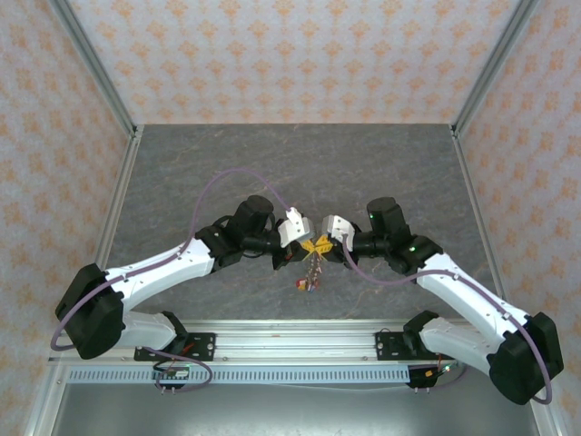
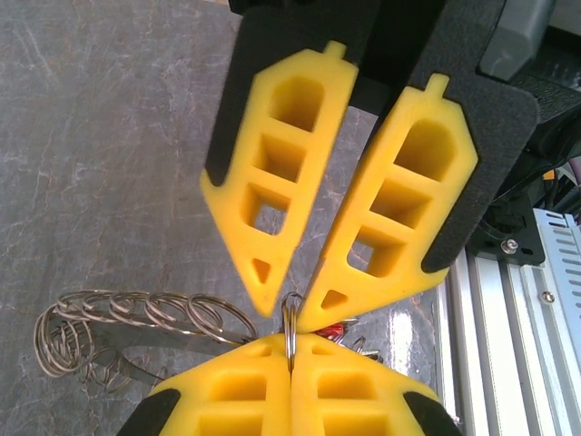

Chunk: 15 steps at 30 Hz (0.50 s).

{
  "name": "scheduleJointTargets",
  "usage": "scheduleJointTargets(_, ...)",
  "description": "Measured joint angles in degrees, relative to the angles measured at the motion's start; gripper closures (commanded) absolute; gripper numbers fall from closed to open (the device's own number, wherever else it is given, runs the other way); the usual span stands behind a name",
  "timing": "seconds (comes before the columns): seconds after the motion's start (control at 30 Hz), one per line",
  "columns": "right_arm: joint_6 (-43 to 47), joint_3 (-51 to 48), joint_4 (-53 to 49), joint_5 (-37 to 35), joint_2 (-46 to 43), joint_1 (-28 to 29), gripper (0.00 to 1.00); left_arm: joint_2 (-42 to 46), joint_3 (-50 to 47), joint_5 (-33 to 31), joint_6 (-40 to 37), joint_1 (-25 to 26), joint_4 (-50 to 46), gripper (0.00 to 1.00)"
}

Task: Put the keys on the keyring

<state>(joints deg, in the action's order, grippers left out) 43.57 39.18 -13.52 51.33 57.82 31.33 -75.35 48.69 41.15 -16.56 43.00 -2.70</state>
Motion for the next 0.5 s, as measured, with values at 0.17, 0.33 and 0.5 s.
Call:
scheduleJointTargets(0.17,-0.2,1.0,-1.4,-0.3,0.2,0.0,1.0,0.2,0.0,-0.5,-0.3,0.0,-0.3,0.82)
scheduleJointTargets(0.33,-0.2,2.1,-3.3,-0.7,0.3,0.0,1.0,1.0,0.9,-1.8,-1.6,0.0,-1.1,0.8)
scheduleJointTargets(0.5,1.1,6.7,-9.7,-2.7,1.0,1.0,1.0,1.0,2.5,-3.3,-3.4,0.0,-3.5,0.77)
